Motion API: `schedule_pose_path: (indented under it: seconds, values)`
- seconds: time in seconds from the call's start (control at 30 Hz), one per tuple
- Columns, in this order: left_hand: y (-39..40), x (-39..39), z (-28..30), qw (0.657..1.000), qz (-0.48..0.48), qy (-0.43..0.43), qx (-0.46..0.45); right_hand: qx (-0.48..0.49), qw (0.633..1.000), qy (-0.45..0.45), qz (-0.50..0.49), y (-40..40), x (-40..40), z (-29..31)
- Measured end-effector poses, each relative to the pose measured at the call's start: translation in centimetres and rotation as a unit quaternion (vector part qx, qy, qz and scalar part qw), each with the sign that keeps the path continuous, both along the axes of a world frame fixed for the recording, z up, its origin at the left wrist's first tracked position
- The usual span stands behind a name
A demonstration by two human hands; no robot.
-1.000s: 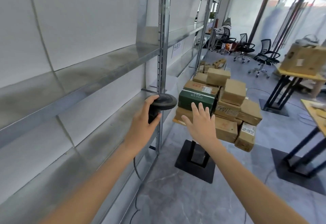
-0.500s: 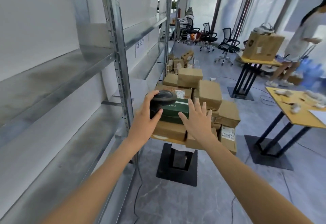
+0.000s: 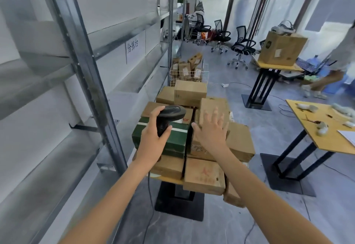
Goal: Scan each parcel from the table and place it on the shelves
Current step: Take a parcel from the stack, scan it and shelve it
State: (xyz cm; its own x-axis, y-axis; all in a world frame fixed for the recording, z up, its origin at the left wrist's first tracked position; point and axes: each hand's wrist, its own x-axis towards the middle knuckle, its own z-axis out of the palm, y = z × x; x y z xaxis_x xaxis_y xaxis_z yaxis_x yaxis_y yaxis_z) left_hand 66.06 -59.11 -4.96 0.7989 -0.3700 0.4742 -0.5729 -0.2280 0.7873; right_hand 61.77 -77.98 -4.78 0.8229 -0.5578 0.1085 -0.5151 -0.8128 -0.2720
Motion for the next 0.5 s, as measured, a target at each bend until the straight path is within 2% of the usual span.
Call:
schedule_pose_path:
  seconds: [0.13,0.33,0.5]
  values:
    - [-3.3,2.1,-1.0,0.999,0.028,0.026,-0.012,0.008,1.000,0.018,-0.003,-4.3,3.7,-0.4]
    - [-7.3,3.3,-2.6,0.998,0.021,0.056,-0.001,0.048,0.994,0.094,-0.034,-9.2,7.0,-2.7]
    - [-9.4,4.4,-3.1,0.994,0.044,0.088,-0.049,0.096,0.988,0.104,-0.061,-11.0,8.9,-3.7]
